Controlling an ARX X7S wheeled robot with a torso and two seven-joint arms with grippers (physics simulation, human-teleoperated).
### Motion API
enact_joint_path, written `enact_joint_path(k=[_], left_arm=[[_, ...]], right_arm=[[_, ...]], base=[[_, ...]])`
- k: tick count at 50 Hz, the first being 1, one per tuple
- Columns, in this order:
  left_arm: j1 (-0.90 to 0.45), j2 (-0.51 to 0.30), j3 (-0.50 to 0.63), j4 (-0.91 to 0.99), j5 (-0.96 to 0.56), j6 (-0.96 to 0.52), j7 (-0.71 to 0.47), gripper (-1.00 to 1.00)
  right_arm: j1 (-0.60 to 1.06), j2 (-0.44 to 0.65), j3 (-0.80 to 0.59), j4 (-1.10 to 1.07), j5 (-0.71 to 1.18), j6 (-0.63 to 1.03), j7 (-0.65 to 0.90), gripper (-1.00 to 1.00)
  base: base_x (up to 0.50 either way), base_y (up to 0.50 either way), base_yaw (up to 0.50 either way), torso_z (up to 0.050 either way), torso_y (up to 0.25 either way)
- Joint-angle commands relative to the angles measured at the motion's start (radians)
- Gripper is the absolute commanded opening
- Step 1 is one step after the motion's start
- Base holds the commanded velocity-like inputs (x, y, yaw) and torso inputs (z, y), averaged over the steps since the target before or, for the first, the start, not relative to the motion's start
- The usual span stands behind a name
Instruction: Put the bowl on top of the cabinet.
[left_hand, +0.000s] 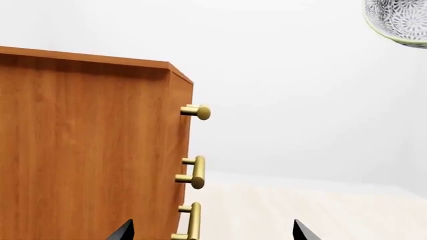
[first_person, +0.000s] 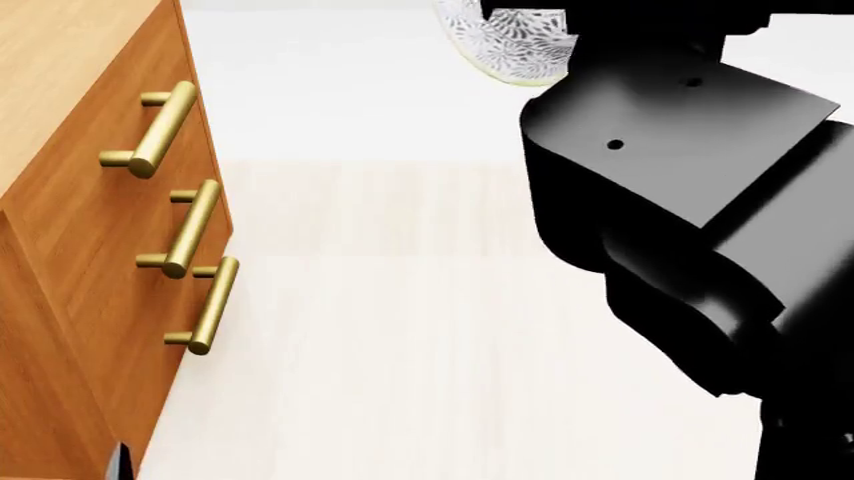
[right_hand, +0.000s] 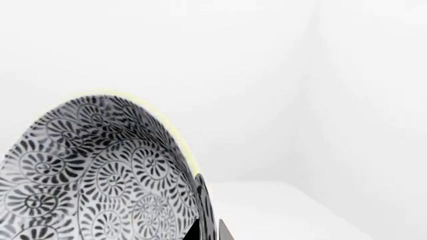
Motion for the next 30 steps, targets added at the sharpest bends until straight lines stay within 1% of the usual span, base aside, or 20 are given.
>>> enact_joint_path(k=[1, 4, 5, 12, 15, 18, 24, 26, 28, 30], left_arm=[[-0.001, -0.001, 0.001, -0.005, 0.005, 0.000, -0.007, 1.00], [0.002, -0.002, -0.002, -0.003, 0.005, 0.003, -0.009, 1.00], [0.003, -0.003, -0.002, -0.001, 0.004, 0.003, -0.010, 1.00], [0.028, -0.020, -0.028, 0.054, 0.001, 0.014, -0.029, 1.00], [0.023, -0.033, -0.043, 0.078, -0.020, 0.008, -0.031, 1.00], [0.012, -0.046, -0.037, 0.126, 0.009, -0.017, -0.041, 1.00], [-0.025, -0.090, -0.017, 0.319, 0.061, -0.139, -0.068, 1.00], [-0.037, -0.096, -0.010, 0.370, 0.087, -0.181, -0.081, 1.00], [-0.049, -0.105, 0.000, 0.410, 0.091, -0.208, -0.079, 1.00], [-0.059, -0.111, 0.008, 0.427, 0.078, -0.222, -0.069, 1.00]], right_arm=[[-0.040, 0.067, 0.050, -0.031, 0.021, -0.074, -0.124, -1.00], [-0.043, 0.073, 0.060, -0.017, 0.034, -0.079, -0.146, -1.00], [-0.051, 0.077, 0.065, -0.024, 0.046, -0.095, -0.181, -1.00], [-0.066, 0.077, 0.059, -0.015, 0.045, -0.117, -0.228, -1.00], [-0.070, 0.072, 0.059, -0.007, 0.065, -0.136, -0.302, -1.00], [-0.073, 0.068, 0.044, -0.007, 0.062, -0.148, -0.350, -1.00], [-0.082, 0.080, 0.018, -0.027, 0.073, -0.142, -0.425, -1.00], [-0.087, 0.086, 0.012, -0.031, 0.071, -0.143, -0.439, -1.00], [-0.077, 0.086, -0.013, -0.019, 0.049, -0.120, -0.424, -1.00], [-0.084, 0.087, -0.005, -0.021, 0.055, -0.131, -0.431, -1.00]], base=[[0.00, 0.00, 0.00, 0.000, 0.000], [0.00, 0.00, 0.00, 0.000, 0.000], [0.00, 0.00, 0.00, 0.000, 0.000], [0.00, 0.00, 0.00, 0.000, 0.000], [0.00, 0.00, 0.00, 0.000, 0.000], [0.00, 0.00, 0.00, 0.000, 0.003], [0.00, 0.00, 0.00, 0.000, 0.000], [0.00, 0.00, 0.00, 0.000, 0.000], [0.00, 0.00, 0.00, 0.000, 0.000], [0.00, 0.00, 0.00, 0.000, 0.000]])
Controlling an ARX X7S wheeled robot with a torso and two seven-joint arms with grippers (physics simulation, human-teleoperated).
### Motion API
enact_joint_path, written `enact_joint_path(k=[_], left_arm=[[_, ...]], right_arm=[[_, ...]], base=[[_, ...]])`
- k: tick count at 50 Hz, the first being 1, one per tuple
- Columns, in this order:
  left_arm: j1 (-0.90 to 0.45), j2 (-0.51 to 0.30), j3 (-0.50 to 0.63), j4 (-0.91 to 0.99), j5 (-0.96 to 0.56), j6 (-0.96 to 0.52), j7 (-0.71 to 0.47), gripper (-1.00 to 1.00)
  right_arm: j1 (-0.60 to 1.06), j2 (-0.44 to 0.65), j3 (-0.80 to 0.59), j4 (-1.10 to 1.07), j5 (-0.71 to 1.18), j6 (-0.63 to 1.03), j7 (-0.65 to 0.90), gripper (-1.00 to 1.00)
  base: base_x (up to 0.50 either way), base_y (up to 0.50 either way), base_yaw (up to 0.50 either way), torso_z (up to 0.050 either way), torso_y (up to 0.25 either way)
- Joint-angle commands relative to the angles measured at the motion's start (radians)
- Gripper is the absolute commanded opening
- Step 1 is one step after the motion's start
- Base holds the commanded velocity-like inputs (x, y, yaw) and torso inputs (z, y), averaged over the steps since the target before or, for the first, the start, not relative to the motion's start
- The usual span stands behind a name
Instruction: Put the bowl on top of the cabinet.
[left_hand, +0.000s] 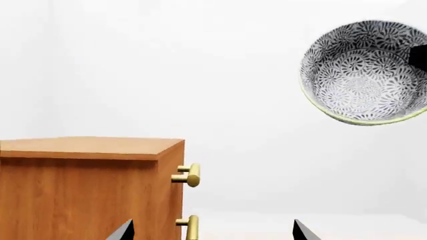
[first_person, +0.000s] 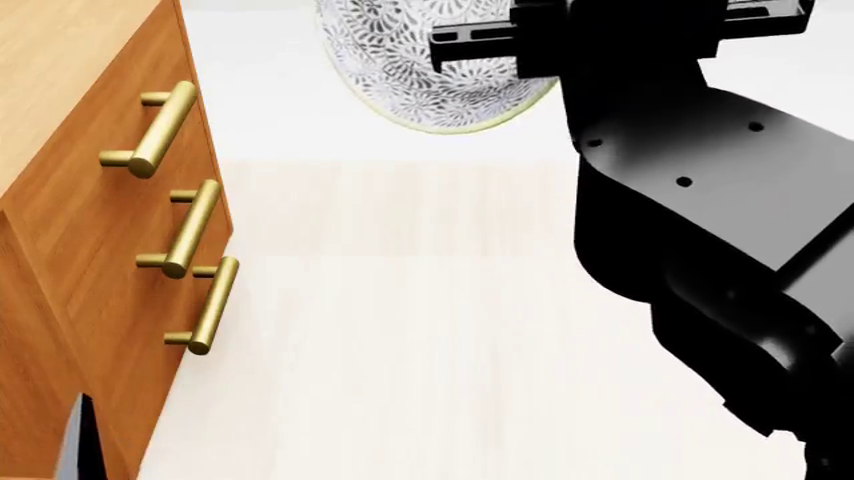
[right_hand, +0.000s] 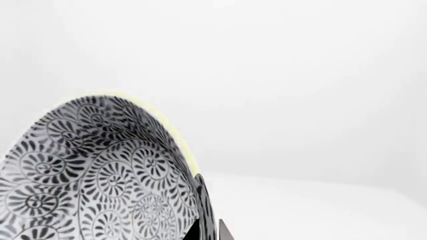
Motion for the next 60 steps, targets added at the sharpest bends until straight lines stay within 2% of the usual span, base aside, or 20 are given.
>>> enact_joint_path(k=[1, 6, 10, 12, 17, 23, 25, 28, 36, 37, 38, 40, 48, 49, 53, 55, 57, 60], left_arm=[[-0.053, -0.045, 0.028, 0.206, 0.032, -0.139, -0.016, 1.00], [-0.085, -0.070, 0.046, 0.279, -0.008, -0.194, 0.009, 1.00], [-0.143, -0.086, 0.064, 0.352, -0.031, -0.307, 0.004, 1.00], [-0.167, -0.102, 0.065, 0.369, -0.107, -0.349, 0.024, 1.00], [-0.246, -0.113, 0.088, 0.400, -0.137, -0.451, -0.014, 1.00], [-0.437, -0.242, 0.251, 0.403, -0.258, -0.471, -0.203, 1.00], [-0.527, -0.292, 0.338, 0.403, -0.302, -0.452, -0.274, 1.00], [-0.611, -0.312, 0.397, 0.401, -0.354, -0.459, -0.319, 1.00], [-0.774, -0.283, 0.393, 0.339, -0.513, -0.520, -0.298, 1.00], [-0.795, -0.275, 0.382, 0.322, -0.548, -0.545, -0.322, 1.00], [-0.835, -0.258, 0.384, 0.294, -0.539, -0.596, -0.360, 1.00], [-0.850, -0.250, 0.372, 0.265, -0.580, -0.603, -0.360, 1.00], [-0.948, -0.213, 0.412, 0.184, -0.585, -0.701, -0.345, 1.00], [-0.974, -0.203, 0.403, 0.172, -0.645, -0.727, -0.344, 1.00], [-1.030, -0.191, 0.397, 0.167, -0.699, -0.766, -0.340, 1.00], [-1.105, -0.184, 0.362, 0.152, -0.795, -0.803, -0.351, 1.00], [-1.149, -0.173, 0.355, 0.122, -0.882, -0.852, -0.383, 1.00], [-1.192, -0.156, 0.344, 0.077, -0.921, -0.883, -0.422, 1.00]], right_arm=[[-0.007, 0.013, -0.022, -0.004, -0.023, -0.004, -0.084, -1.00], [-0.009, 0.011, -0.025, -0.001, -0.026, -0.004, -0.084, -1.00], [-0.008, 0.014, -0.027, -0.008, -0.022, -0.001, -0.089, -1.00], [-0.007, 0.016, -0.026, -0.003, -0.008, 0.009, -0.100, -1.00], [-0.009, 0.019, -0.036, 0.001, -0.007, 0.017, -0.112, -1.00], [-0.006, 0.018, -0.037, 0.006, -0.008, 0.019, -0.112, -1.00], [-0.004, 0.018, -0.040, 0.001, -0.009, 0.022, -0.111, -1.00], [-0.004, 0.019, -0.040, -0.002, -0.009, 0.023, -0.110, -1.00], [-0.007, 0.029, -0.054, -0.030, -0.015, 0.030, -0.109, -1.00], [-0.008, 0.029, -0.055, -0.032, -0.016, 0.029, -0.110, -1.00], [-0.011, 0.031, -0.055, -0.033, -0.017, 0.026, -0.114, -1.00], [-0.014, 0.032, -0.056, -0.032, -0.019, 0.021, -0.119, -1.00], [-0.031, 0.033, -0.066, -0.028, -0.033, 0.010, -0.125, -1.00], [-0.031, 0.035, -0.069, -0.035, -0.034, 0.012, -0.123, -1.00], [-0.034, 0.042, -0.069, -0.046, -0.035, 0.009, -0.127, -1.00], [-0.039, 0.047, -0.069, -0.053, -0.035, 0.006, -0.130, -1.00], [-0.042, 0.049, -0.068, -0.051, -0.036, 0.001, -0.131, -1.00], [-0.052, 0.055, -0.065, -0.053, -0.034, -0.007, -0.138, -1.00]], base=[[0.00, 0.00, 0.00, 0.000, 0.000], [0.00, 0.00, 0.00, 0.000, 0.000], [0.00, 0.00, 0.00, 0.000, 0.003], [0.00, 0.00, 0.00, 0.000, 0.000], [0.00, 0.00, 0.00, 0.000, 0.000], [0.00, 0.00, 0.00, 0.000, 0.000], [0.00, 0.00, 0.00, 0.000, 0.000], [0.00, 0.00, 0.00, 0.000, 0.000], [0.00, 0.00, 0.00, 0.000, 0.001], [0.00, 0.00, 0.00, 0.000, 0.000], [0.00, 0.00, 0.00, 0.000, 0.000], [0.00, 0.00, 0.00, 0.000, 0.000], [0.00, 0.00, 0.00, 0.002, 0.000], [0.00, 0.00, 0.00, 0.000, 0.000], [0.00, 0.00, 0.00, 0.000, 0.000], [0.00, 0.00, 0.00, 0.000, 0.000], [0.00, 0.00, 0.00, 0.000, 0.000], [0.00, 0.00, 0.00, 0.000, 0.003]])
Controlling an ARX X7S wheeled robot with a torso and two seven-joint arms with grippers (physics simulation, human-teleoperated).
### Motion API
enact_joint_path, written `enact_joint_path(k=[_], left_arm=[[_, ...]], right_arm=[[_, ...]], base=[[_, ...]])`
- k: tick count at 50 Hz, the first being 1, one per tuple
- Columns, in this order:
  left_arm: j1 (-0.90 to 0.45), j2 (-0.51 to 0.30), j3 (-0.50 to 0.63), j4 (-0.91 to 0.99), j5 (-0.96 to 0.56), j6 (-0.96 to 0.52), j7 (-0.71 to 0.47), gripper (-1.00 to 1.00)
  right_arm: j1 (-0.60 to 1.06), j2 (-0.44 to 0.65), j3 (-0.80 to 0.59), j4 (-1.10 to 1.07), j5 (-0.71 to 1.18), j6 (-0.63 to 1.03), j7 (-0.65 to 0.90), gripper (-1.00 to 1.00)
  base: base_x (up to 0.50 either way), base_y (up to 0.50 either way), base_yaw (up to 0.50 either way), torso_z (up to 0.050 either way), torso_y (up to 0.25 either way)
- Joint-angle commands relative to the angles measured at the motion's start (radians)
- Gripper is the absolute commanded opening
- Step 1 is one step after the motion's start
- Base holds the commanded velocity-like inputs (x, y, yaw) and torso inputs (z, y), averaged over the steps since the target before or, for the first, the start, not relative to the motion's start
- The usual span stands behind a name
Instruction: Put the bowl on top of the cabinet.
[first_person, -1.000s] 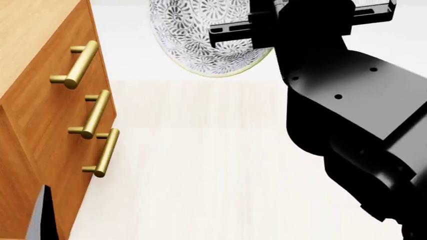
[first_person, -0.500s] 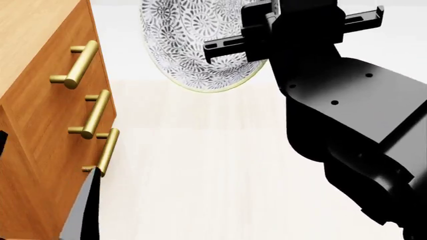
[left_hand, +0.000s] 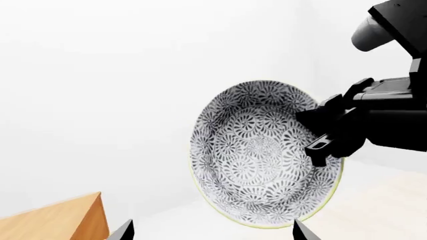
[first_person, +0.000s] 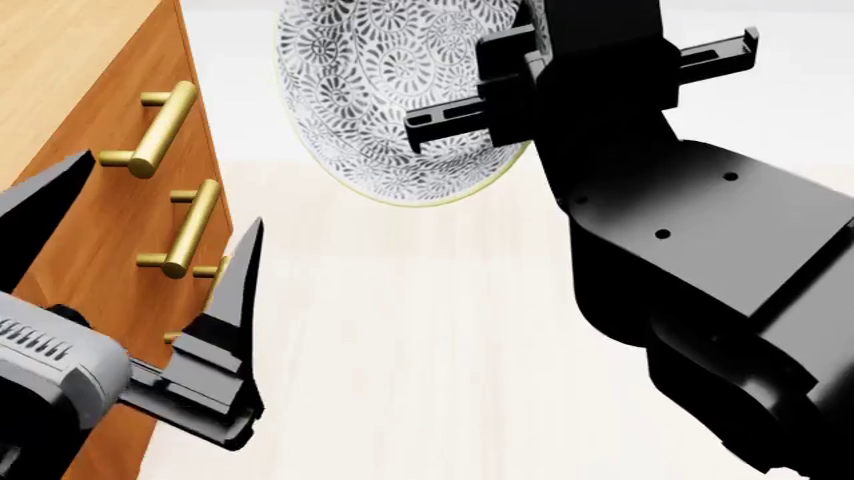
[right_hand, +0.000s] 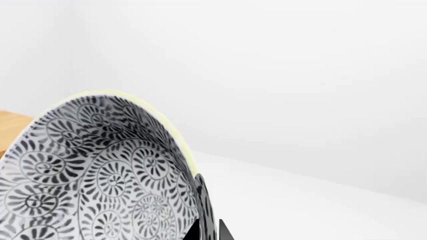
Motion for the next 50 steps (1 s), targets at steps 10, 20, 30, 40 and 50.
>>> enact_joint_path(k=[10, 20, 30, 40, 50], left_arm=[[-0.209, 0.066, -0.060, -0.194, -0.342, -0.101, 0.064, 1.00], [-0.265, 0.080, -0.065, -0.257, -0.386, -0.114, 0.121, 1.00], [-0.283, 0.093, -0.052, -0.300, -0.341, -0.112, 0.125, 1.00], [-0.299, 0.101, -0.042, -0.304, -0.328, -0.123, 0.102, 1.00], [-0.264, 0.110, -0.020, -0.341, -0.273, -0.097, 0.136, 1.00]], right_arm=[[-0.023, 0.028, 0.002, -0.031, -0.033, -0.026, -0.035, -1.00], [-0.062, 0.047, 0.011, -0.062, -0.029, -0.073, -0.078, -1.00], [-0.112, 0.073, 0.026, -0.097, -0.021, -0.120, -0.104, -1.00], [-0.146, 0.100, 0.032, -0.123, -0.017, -0.138, -0.112, -1.00], [-0.171, 0.127, 0.043, -0.147, -0.009, -0.150, -0.111, -1.00]], base=[[0.00, 0.00, 0.00, 0.000, 0.000], [0.00, 0.00, 0.00, 0.000, 0.000], [0.00, 0.00, 0.00, 0.000, 0.001], [0.00, 0.00, 0.00, 0.000, 0.000], [0.00, 0.00, 0.00, 0.000, 0.001]])
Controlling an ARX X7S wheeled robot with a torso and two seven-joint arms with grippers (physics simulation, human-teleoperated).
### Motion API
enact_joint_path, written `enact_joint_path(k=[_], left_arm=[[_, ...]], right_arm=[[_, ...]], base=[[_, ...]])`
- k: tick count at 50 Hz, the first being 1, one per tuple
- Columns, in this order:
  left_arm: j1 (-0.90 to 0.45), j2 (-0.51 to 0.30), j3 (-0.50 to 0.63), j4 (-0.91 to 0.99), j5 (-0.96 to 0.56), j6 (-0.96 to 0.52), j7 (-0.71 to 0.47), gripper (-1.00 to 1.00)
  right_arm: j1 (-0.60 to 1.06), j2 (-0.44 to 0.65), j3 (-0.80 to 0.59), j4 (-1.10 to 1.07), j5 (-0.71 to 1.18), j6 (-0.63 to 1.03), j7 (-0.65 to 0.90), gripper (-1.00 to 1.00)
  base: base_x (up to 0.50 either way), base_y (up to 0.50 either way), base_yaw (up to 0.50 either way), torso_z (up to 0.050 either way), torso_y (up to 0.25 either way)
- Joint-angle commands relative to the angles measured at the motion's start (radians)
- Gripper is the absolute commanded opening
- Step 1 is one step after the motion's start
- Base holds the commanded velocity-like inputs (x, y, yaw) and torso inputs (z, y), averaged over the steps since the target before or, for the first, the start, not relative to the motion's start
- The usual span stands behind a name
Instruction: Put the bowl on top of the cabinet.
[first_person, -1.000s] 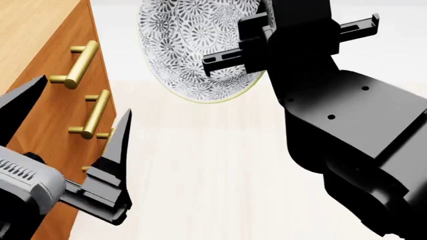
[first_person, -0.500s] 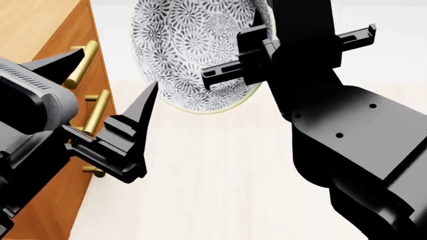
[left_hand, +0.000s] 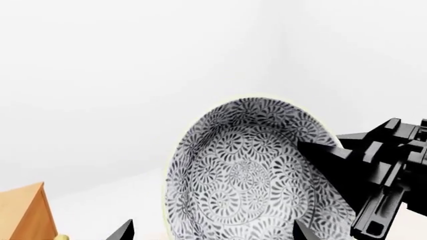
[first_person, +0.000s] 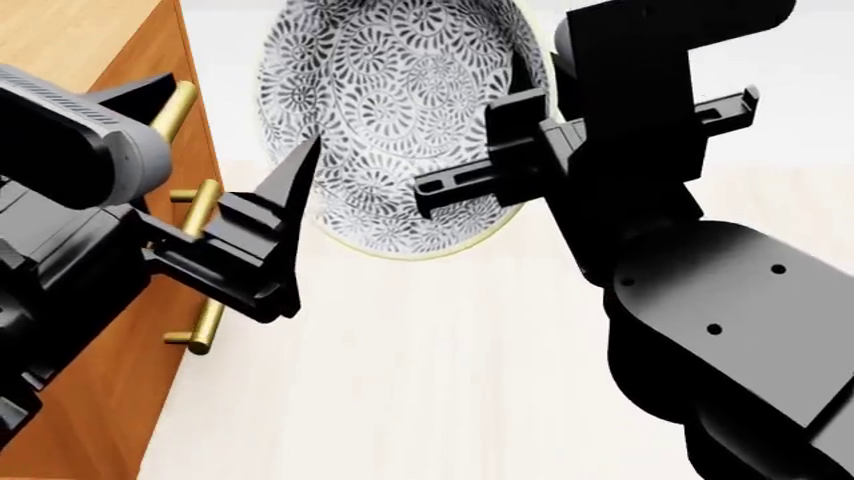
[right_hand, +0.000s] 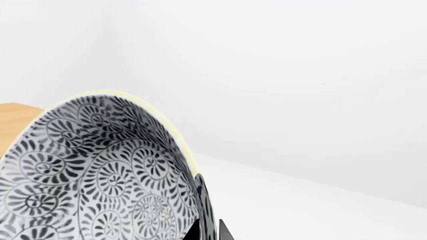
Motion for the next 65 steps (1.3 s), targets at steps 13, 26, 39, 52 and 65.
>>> enact_joint_path(k=[13, 26, 39, 52, 65], left_arm=[[0.030, 0.077, 0.059, -0.159, 0.083, 0.031, 0.061, 1.00], [-0.034, 0.155, 0.059, -0.299, 0.067, 0.016, 0.049, 1.00], [-0.050, 0.159, 0.058, -0.332, 0.090, 0.031, 0.059, 1.00], [-0.041, 0.147, 0.058, -0.344, 0.106, 0.046, 0.068, 1.00], [-0.057, 0.180, 0.077, -0.444, 0.150, 0.075, 0.119, 1.00]], right_arm=[[-0.009, 0.032, 0.012, -0.048, -0.013, 0.007, 0.001, -1.00], [-0.002, 0.039, 0.004, -0.101, -0.001, 0.029, 0.016, -1.00], [0.008, 0.040, 0.002, -0.137, 0.017, 0.041, 0.013, -1.00], [-0.001, 0.042, 0.004, -0.127, 0.015, 0.033, 0.008, -1.00], [-0.002, 0.056, 0.009, -0.144, 0.025, 0.041, 0.019, -1.00]], base=[[0.00, 0.00, 0.00, 0.000, 0.000], [0.00, 0.00, 0.00, 0.000, 0.001], [0.00, 0.00, 0.00, 0.001, 0.000], [0.00, 0.00, 0.00, 0.000, 0.001], [0.00, 0.00, 0.00, 0.000, 0.000]])
